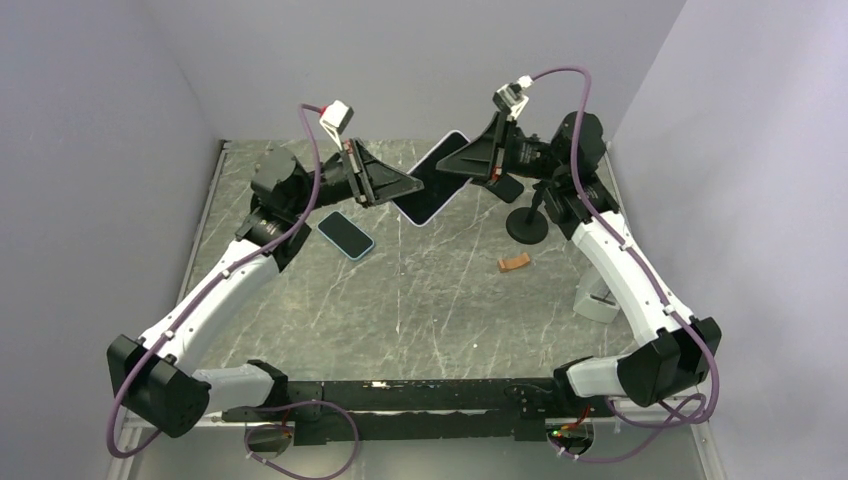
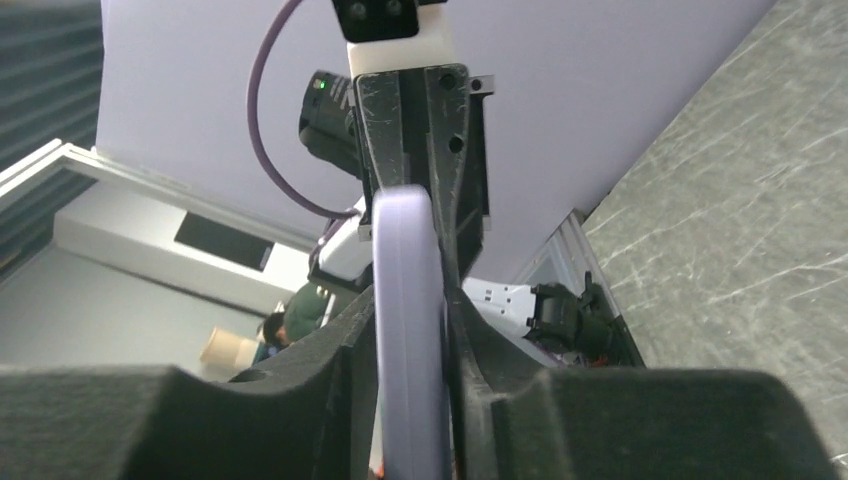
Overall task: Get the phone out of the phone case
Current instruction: Remove the phone case from the phone.
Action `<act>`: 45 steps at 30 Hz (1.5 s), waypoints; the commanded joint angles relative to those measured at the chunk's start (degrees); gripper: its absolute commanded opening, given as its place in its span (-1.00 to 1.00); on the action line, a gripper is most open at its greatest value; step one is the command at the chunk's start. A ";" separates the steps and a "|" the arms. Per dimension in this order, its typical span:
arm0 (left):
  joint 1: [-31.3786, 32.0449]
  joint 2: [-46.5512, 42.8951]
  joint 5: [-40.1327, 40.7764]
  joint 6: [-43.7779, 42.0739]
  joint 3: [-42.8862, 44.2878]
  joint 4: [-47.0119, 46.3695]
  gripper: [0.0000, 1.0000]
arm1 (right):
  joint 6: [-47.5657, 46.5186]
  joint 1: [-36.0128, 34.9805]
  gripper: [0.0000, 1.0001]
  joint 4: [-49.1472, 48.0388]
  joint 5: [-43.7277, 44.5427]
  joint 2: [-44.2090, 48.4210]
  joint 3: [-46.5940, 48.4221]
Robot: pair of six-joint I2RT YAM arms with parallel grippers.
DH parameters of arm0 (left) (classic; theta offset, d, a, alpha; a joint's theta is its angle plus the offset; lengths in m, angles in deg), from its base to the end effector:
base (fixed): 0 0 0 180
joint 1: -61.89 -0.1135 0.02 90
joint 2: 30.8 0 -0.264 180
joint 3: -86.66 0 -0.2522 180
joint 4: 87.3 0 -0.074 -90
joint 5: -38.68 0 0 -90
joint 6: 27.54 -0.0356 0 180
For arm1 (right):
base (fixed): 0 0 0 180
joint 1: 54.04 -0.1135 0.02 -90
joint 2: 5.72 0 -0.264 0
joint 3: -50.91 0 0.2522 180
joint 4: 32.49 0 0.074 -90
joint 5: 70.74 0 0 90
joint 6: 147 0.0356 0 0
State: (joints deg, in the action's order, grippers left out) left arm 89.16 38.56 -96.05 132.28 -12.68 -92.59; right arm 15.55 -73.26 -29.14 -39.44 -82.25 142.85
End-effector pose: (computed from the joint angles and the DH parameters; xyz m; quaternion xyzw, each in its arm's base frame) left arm 0.2280 -0.1457 0.4383 0.0837 0.6258 -0.7062 0.3204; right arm 0.2658 0.1249 0.4566 -0.0945 0.6609 0.7011 0.2504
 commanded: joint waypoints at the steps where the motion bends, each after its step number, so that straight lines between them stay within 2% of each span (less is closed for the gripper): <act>1: 2.51 1.40 -0.05 0.70 2.17 -4.42 -1.00 | 0.17 -2.88 -0.31 -0.96 1.43 -0.80 3.00; 3: 2.78 1.50 0.35 1.59 1.63 -5.47 -1.00 | 0.18 -3.10 -0.35 -0.66 1.88 -1.64 3.46; 4: 2.77 1.41 0.50 2.18 1.32 -6.11 -1.00 | 0.36 -3.13 -0.50 -0.53 2.24 -1.75 3.30; 6: 2.79 1.14 0.94 2.43 1.04 -6.38 -1.00 | 0.74 -3.18 -0.93 -0.55 2.63 -1.80 2.68; 7: 2.79 0.82 1.34 1.71 1.16 -5.34 -1.00 | 0.78 -3.14 -1.00 -0.30 2.76 -1.78 2.42; 9: 2.70 0.00 2.31 -0.92 2.09 -0.93 -1.00 | 0.99 -3.09 -1.00 -0.70 2.80 -1.49 1.93; 10: 2.49 -0.42 2.77 -2.47 2.69 2.80 -0.80 | 0.87 -2.81 -1.00 -0.41 2.47 -1.45 2.20; 12: 1.46 -1.66 3.46 -4.68 3.12 9.58 -0.07 | 0.45 -1.72 -1.00 0.52 1.67 -1.41 2.79; 13: 0.63 -2.53 3.40 -5.15 2.58 11.56 0.16 | 0.92 -0.95 -1.00 0.10 1.13 -1.23 2.69; 14: -0.21 -3.51 3.14 -5.39 1.72 12.64 0.29 | 1.82 0.02 -1.00 -0.96 0.46 -0.97 2.38; 16: -1.90 -5.56 2.32 -5.13 -0.60 13.27 0.39 | 4.62 1.81 -1.00 -5.21 -1.16 -0.64 0.96; 21: -3.70 -8.00 0.29 -5.27 -3.50 14.93 0.32 | 9.94 3.78 -1.00 -12.36 -5.08 -1.37 -0.68; 25: -3.71 -7.26 -0.45 -4.15 -2.99 12.32 0.16 | 7.48 3.79 -1.00 -8.92 -5.73 -1.43 0.73; 30: -3.41 -5.60 -2.38 -2.10 -1.39 8.00 0.28 | 6.33 3.69 -1.00 -7.68 -5.50 -1.42 1.43; 32: -3.24 -5.29 -2.68 -1.93 -1.33 7.56 0.26 | 6.71 3.57 -1.00 -8.28 -5.40 -1.31 1.29; 38: -2.13 -3.98 -3.40 -1.31 -0.32 5.74 0.06 | 6.09 3.11 -1.00 -7.41 -5.09 -1.20 1.71; 43: -0.86 -2.75 -3.83 -0.17 0.20 3.52 0.03 | 4.84 2.76 -1.00 -5.73 -4.80 -1.20 2.10; 45: -0.74 -2.72 -3.69 -0.32 -0.07 3.77 -0.13 | 4.68 2.61 -1.00 -5.39 -4.89 -1.00 2.20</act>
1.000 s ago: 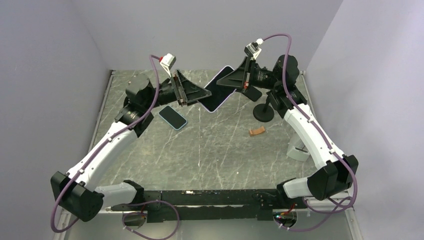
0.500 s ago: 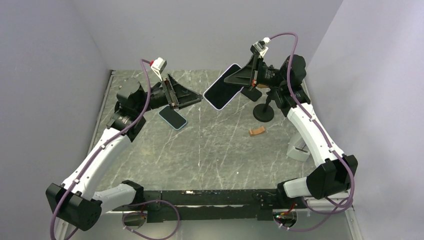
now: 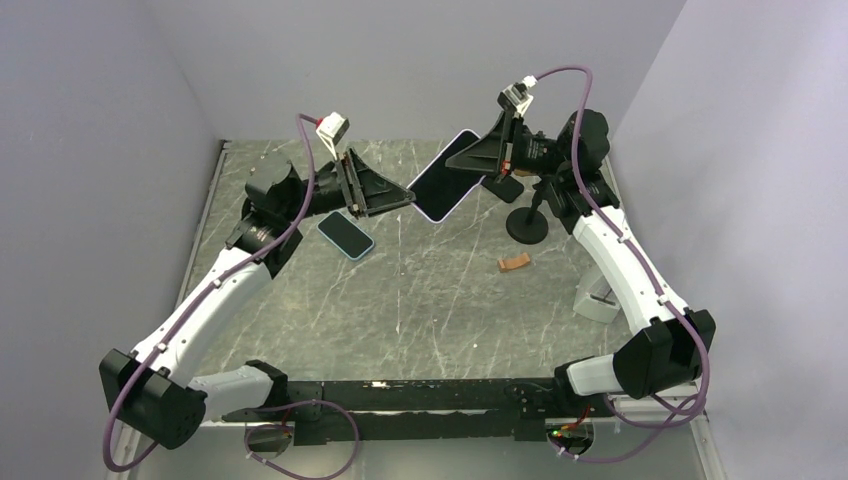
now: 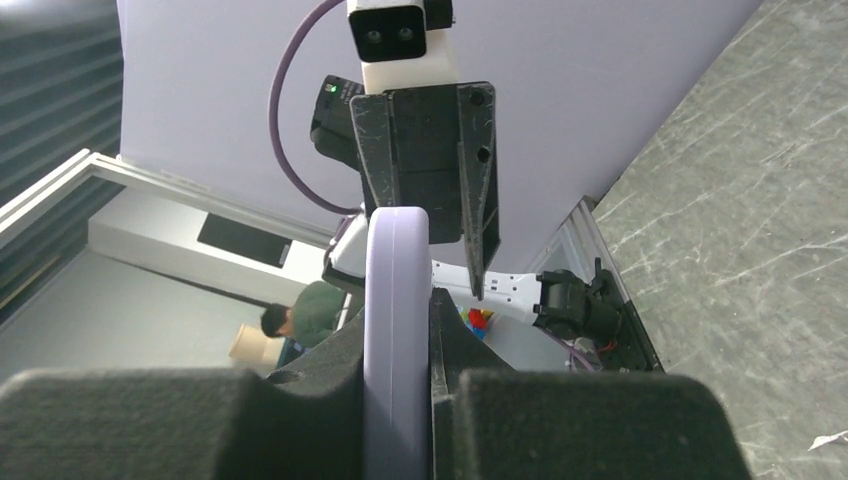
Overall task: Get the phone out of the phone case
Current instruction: Remove the phone case from the phone.
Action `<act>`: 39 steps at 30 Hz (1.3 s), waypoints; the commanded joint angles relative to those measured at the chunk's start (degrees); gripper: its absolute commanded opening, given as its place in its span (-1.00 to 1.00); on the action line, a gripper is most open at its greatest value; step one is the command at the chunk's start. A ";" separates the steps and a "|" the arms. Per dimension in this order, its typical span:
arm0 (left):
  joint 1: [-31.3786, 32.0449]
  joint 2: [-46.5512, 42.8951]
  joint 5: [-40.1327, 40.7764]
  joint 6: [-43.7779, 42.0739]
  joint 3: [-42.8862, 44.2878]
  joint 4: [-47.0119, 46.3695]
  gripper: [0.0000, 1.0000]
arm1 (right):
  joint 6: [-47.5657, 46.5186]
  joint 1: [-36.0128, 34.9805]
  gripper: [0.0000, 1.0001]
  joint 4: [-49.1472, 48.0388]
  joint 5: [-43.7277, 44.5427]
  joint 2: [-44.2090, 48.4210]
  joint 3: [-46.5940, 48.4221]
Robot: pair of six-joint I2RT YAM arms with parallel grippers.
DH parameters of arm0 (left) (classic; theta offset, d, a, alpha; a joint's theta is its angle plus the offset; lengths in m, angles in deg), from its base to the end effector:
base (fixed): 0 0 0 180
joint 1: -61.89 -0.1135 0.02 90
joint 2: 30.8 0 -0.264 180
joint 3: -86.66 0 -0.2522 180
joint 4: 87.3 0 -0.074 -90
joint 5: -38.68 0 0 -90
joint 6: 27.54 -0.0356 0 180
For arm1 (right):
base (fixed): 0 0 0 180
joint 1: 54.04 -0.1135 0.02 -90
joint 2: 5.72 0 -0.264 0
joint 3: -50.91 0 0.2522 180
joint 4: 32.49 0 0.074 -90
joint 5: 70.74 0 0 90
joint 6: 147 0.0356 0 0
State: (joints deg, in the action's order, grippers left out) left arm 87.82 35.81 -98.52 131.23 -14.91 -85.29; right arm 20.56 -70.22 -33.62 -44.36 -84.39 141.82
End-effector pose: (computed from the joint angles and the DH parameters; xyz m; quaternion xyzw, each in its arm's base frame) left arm 0.2213 -0.1367 0.4242 0.0696 0.6613 -0.6903 0.2853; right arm 0.2811 0.1148 0.4466 -0.0867 0.6642 0.7100 0.2173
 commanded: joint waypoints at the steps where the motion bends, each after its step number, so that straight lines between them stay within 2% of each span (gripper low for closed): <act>1: 0.55 0.01 -1.25 0.71 1.94 -3.28 -0.25 | -0.38 -0.41 -1.00 -0.76 0.01 1.22 3.31; 4: 0.39 -0.08 -2.92 2.68 -0.32 -8.19 -0.68 | -0.12 -0.39 -1.00 0.49 -0.21 1.15 4.24; 6: -0.30 0.71 -5.82 6.21 -2.14 -18.42 -0.85 | 1.06 -0.37 -1.00 2.77 -0.45 0.63 5.72; 8: -1.17 1.78 -8.44 7.18 -2.70 -21.82 -1.00 | 7.72 -0.46 -1.00 -2.45 -1.49 0.04 5.95; 10: -1.68 2.79 -10.41 7.14 -3.02 -23.92 -1.00 | 18.10 -0.59 -1.00 -14.21 -2.07 -0.44 4.71; 11: -1.98 3.34 -10.98 7.69 -3.20 -25.43 -1.00 | 24.06 -0.63 -1.00 -24.66 -1.82 -0.88 4.04; 14: -3.01 6.12 -11.38 15.56 -4.55 -36.16 -1.00 | 38.49 -1.34 -1.00 -40.59 -0.56 -2.89 3.71; 17: -3.08 10.27 -12.04 22.72 -3.57 -45.93 -1.00 | 41.69 -1.86 -1.00 -42.44 0.24 -3.01 4.65; 20: -2.99 13.61 -11.72 27.06 -2.24 -51.30 -1.00 | 41.89 -2.57 -1.00 -43.01 0.70 -3.18 5.81; 24: -2.93 15.17 -10.31 28.69 -2.16 -51.84 -1.00 | 46.51 -3.75 -1.00 -49.39 2.40 -5.05 7.64; 33: -2.02 17.47 -6.40 33.47 -4.69 -58.38 -1.00 | 49.22 -4.99 -1.00 -51.97 4.00 -7.62 12.98; 39: -1.59 17.55 -6.10 29.08 -4.40 -52.29 -1.00 | 52.21 -5.49 -1.00 -55.64 5.45 -9.25 14.26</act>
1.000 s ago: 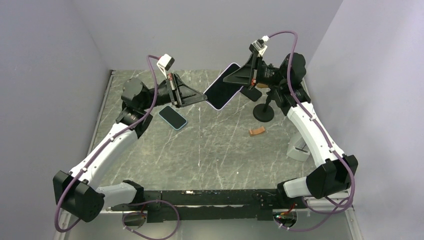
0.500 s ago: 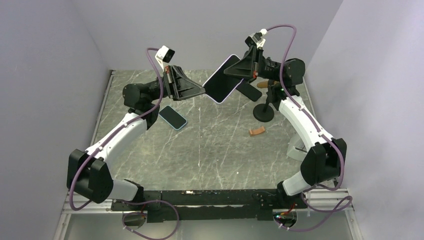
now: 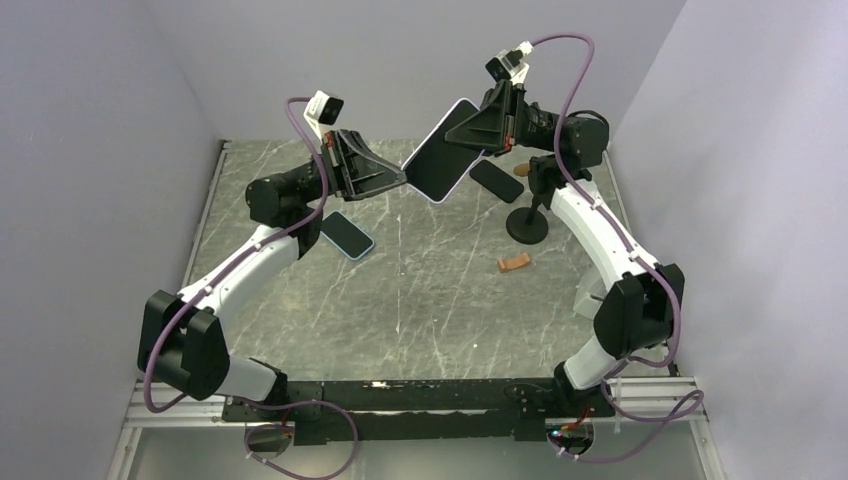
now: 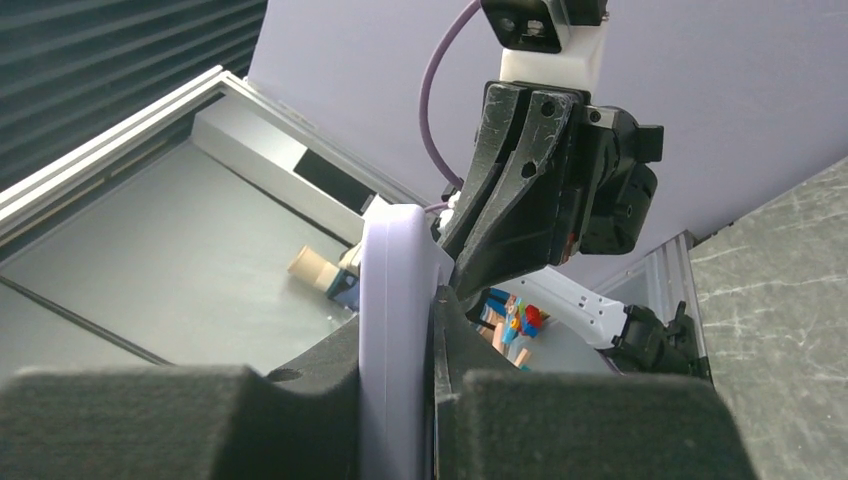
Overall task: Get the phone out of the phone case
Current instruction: Remove the phone case from the phone.
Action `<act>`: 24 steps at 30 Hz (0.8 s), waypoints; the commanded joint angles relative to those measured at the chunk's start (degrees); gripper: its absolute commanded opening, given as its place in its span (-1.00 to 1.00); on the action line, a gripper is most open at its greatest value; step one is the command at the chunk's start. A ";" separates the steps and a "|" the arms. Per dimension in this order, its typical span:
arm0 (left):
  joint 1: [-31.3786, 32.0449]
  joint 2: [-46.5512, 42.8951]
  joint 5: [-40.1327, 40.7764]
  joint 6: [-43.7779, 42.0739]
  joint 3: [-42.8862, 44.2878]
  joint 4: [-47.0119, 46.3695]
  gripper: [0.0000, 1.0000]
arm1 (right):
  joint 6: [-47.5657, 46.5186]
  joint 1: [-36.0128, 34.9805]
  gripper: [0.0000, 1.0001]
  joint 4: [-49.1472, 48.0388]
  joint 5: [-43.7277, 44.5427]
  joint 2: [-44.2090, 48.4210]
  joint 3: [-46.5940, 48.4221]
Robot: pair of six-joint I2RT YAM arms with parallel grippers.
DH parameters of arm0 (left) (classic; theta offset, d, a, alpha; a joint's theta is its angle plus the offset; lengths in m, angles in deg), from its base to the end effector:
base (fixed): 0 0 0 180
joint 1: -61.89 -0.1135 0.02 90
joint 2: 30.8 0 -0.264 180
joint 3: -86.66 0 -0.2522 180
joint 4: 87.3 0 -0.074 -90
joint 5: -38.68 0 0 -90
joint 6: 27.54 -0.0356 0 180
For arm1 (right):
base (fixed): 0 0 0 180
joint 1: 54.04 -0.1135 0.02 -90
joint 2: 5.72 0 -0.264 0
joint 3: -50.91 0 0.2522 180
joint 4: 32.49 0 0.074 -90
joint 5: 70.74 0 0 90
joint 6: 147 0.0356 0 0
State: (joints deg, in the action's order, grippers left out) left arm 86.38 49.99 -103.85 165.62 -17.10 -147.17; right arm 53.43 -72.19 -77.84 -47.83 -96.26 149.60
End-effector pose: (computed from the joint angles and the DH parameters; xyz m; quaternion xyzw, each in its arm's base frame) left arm 0.2464 -0.1433 0.4328 0.1573 0.4745 -0.8264 0.2592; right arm 0.2980 0.1322 0.4839 -0.1754 0.5592 0.7882 0.1875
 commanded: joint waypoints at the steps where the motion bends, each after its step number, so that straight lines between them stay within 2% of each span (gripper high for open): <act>1: -0.15 3.30 -0.32 -5.89 -2.97 10.58 -1.00 | 20.08 -3.62 -1.00 -12.34 9.24 2.27 6.59; 8: 0.11 5.33 3.98 -3.40 -7.14 5.64 -1.00 | 24.20 -4.06 -1.00 -16.79 12.04 1.42 5.30; 11: 0.21 4.90 3.92 -4.72 -7.14 7.34 -1.00 | 25.19 -4.54 -1.00 -17.29 12.45 0.76 6.13; 13: 0.13 3.63 3.37 -8.50 -6.99 13.96 -1.00 | 25.67 -4.76 -1.00 -17.52 12.46 0.50 6.57; 16: -0.05 -1.01 5.96 -20.44 -7.31 34.34 -1.00 | 25.52 -4.79 -1.00 -16.89 11.99 0.73 6.56; 19: 0.01 -4.62 8.46 -30.85 -6.64 46.74 -1.00 | 26.29 -4.78 -1.00 -17.87 12.03 1.26 5.47; 22: 0.40 -6.66 6.61 -40.37 -4.36 52.95 -1.00 | 28.60 -4.88 -1.00 -20.24 13.08 1.45 4.47; 24: 0.62 -6.83 0.31 -43.50 -3.84 50.27 -1.00 | 31.36 -5.12 -1.00 -22.66 12.87 0.95 5.36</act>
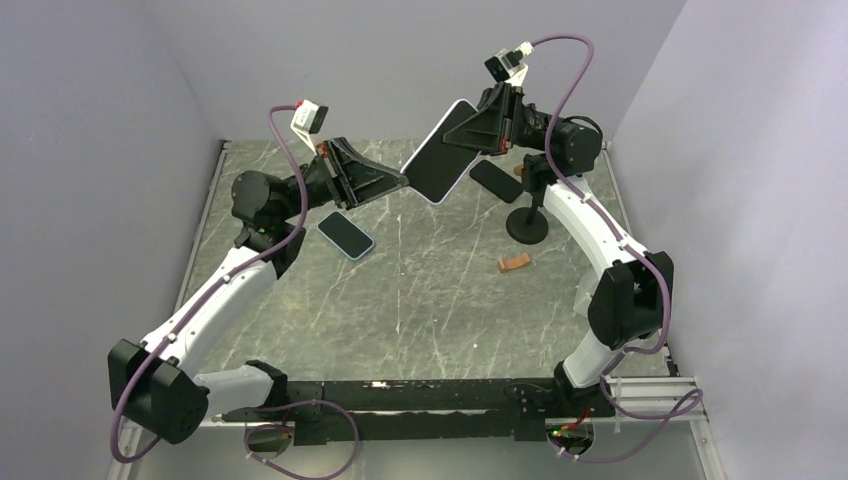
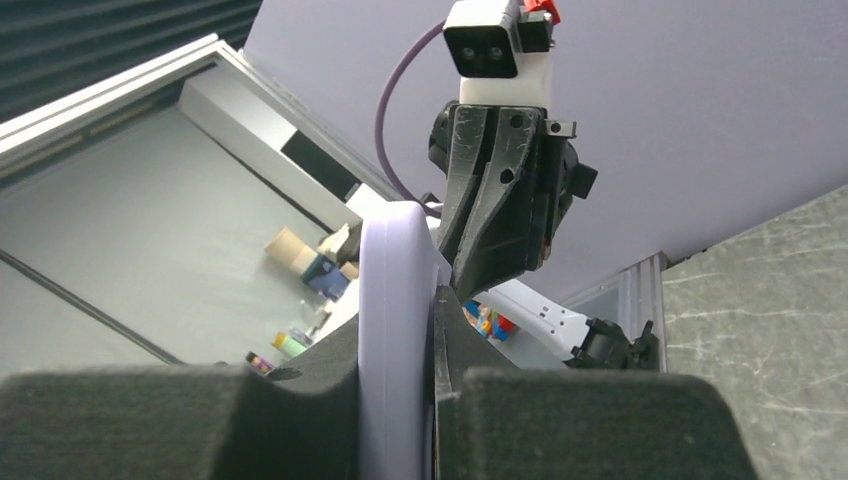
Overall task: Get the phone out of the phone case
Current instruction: Remove the phone case from the phone.
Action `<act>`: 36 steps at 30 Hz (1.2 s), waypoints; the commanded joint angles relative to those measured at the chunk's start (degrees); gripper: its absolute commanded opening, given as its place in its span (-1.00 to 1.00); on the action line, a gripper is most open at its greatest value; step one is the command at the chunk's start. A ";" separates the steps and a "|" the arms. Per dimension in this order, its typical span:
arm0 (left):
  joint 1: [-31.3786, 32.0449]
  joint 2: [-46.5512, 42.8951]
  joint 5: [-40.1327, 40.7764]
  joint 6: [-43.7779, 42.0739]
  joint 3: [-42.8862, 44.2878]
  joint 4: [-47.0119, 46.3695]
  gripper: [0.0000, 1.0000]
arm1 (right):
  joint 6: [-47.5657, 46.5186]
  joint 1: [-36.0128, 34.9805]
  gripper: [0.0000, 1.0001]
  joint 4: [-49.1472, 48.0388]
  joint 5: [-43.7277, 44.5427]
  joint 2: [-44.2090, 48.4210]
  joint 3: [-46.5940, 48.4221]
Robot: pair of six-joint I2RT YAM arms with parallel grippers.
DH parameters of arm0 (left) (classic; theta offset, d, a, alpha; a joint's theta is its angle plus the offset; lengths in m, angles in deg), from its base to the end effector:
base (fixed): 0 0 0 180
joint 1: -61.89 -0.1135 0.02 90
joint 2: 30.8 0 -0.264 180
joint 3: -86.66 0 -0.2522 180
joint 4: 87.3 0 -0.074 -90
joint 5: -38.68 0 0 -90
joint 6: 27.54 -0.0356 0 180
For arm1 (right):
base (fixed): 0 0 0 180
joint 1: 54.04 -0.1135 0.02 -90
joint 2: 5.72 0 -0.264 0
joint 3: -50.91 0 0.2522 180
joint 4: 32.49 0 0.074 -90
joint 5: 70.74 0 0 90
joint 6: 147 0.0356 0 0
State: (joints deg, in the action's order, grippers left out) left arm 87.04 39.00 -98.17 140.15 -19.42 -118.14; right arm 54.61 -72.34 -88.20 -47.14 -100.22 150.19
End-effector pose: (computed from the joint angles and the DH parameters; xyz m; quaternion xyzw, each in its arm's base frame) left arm 0.2252 -0.1344 0.4357 0.1285 0.5362 -0.7507 0.3639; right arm 0.3083 0.1363 0.4745 -0.2085 0.5314 0.7921 0.2162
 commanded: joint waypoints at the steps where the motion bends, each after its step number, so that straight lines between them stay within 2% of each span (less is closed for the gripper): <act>1: -0.02 4.39 -7.60 -18.96 -1.17 19.22 -1.00 | 31.45 -5.15 -1.00 -13.56 11.50 4.59 5.64; 4: -0.20 5.71 -13.69 -24.58 1.86 25.42 -1.00 | 31.37 -5.53 -1.00 -13.72 9.56 5.05 6.83; 8: -0.35 8.21 -16.17 -31.05 5.30 33.82 -1.00 | 31.93 -7.18 -1.00 -13.57 6.25 5.47 6.86; 11: -0.52 9.08 -18.49 -28.19 3.93 26.67 -1.00 | 35.97 -8.56 -1.00 -18.87 7.13 4.59 6.03; 14: -0.88 10.85 -21.93 -25.87 3.58 21.38 -1.00 | 33.70 -9.23 -1.00 -16.45 6.17 5.52 3.80; 15: -1.01 11.22 -22.41 -26.78 4.18 22.45 -1.00 | 33.78 -9.27 -1.00 -16.41 5.89 5.53 3.63; 20: -2.02 11.68 -12.59 -45.92 12.81 49.30 -1.00 | 33.54 -9.38 -1.00 -15.30 5.03 6.01 2.30; 22: -2.03 11.92 -7.25 -47.93 14.63 55.15 -1.00 | 31.23 -9.48 -1.00 -12.87 4.41 6.67 0.97; 24: -2.01 11.25 -5.87 -45.91 14.12 54.62 -1.00 | 29.02 -9.52 -1.00 -11.18 4.69 7.20 -0.73; 27: -1.62 7.63 -1.90 -37.08 8.87 46.53 -1.00 | 26.21 -9.50 -1.00 -9.31 4.91 7.40 -2.26; 30: -0.04 4.18 2.78 -30.35 4.18 41.30 -0.94 | 14.90 -9.55 -1.00 3.14 4.23 8.96 -1.59; 32: 1.69 3.05 7.00 -29.63 3.95 44.08 -0.86 | 9.20 -9.78 -1.00 9.01 3.74 9.20 -0.03; 36: 3.41 3.00 13.33 -27.15 5.07 49.36 -0.58 | 6.22 -10.44 -1.00 11.43 4.34 8.62 0.58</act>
State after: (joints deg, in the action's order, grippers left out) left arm 90.07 37.40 -110.85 111.78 -12.71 -75.78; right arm 53.17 -76.54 -81.68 -56.01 -99.84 145.64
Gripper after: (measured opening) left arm 0.147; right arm 0.176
